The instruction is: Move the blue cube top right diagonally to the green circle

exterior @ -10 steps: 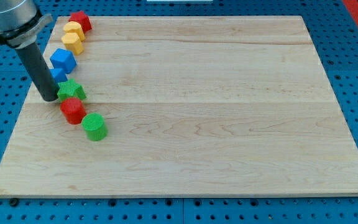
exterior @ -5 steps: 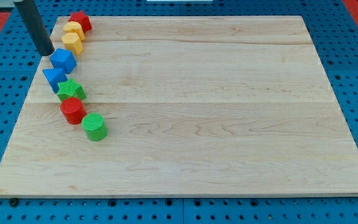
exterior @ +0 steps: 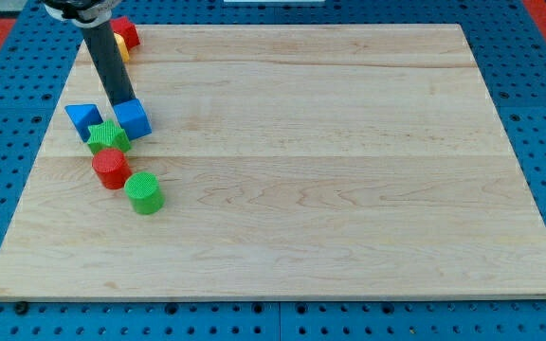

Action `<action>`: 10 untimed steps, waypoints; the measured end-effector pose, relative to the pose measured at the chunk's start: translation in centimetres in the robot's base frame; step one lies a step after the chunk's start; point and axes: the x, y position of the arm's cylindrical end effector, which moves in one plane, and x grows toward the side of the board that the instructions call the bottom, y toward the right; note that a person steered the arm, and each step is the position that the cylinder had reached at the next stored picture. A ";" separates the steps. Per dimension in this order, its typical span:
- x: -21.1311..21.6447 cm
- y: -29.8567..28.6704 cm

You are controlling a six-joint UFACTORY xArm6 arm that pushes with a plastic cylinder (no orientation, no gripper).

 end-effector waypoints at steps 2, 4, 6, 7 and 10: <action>0.4 0.8; 1.3 -0.4; 5.7 2.4; 8.0 3.3; 10.7 9.2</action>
